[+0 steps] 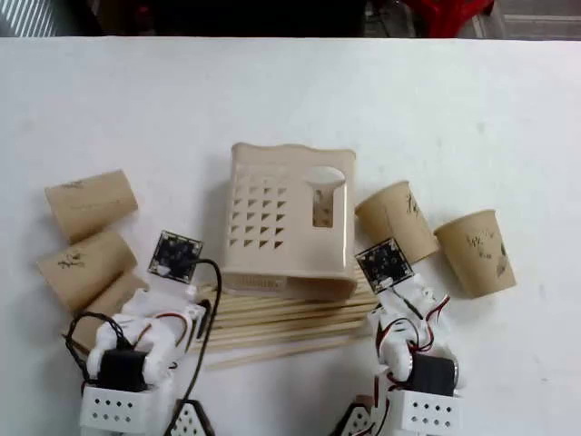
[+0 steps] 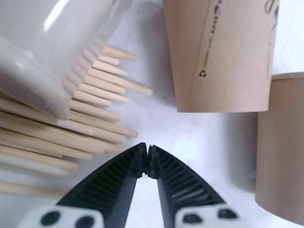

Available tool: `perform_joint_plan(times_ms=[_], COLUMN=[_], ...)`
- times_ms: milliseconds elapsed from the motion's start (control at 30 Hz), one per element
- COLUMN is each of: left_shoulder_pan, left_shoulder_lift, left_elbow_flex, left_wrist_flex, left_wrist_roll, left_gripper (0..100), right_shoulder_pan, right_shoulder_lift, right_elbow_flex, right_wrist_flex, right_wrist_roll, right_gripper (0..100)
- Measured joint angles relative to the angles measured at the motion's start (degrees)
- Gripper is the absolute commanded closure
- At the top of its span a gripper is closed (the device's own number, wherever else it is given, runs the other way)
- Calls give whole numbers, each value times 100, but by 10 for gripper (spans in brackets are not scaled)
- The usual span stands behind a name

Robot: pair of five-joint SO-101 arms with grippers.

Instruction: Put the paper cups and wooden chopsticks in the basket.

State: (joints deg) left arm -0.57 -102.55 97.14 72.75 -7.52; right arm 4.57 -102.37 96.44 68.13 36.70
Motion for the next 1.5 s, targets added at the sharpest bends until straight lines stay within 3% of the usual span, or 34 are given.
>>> perform_joint_plan(times_ms=[567,767,967,1067,1267,1500], left_shoulder_pan=[0,0,0,0,0,0], left_shoulder_lift=[0,0,0,0,0,0], left_elbow_flex=[0,0,0,0,0,0], left_wrist_flex=[0,0,0,0,0,0], left_wrist_roll=[0,0,0,0,0,0], left_gripper=[812,812,812,812,812,812], right_shoulder_pan=[-589,-589,-589,-589,-844,-1407], right_shoulder_lift=[0,0,-9,114,1864,5275], right_elbow_flex=[0,-264,-1618,-2382,-3859,-6171], right_wrist_flex=[176,-264,-273,-273,-440,-484], right_wrist_roll=[0,905,387,62,-492,-1459], right_gripper=[975,974,974,919,701,714])
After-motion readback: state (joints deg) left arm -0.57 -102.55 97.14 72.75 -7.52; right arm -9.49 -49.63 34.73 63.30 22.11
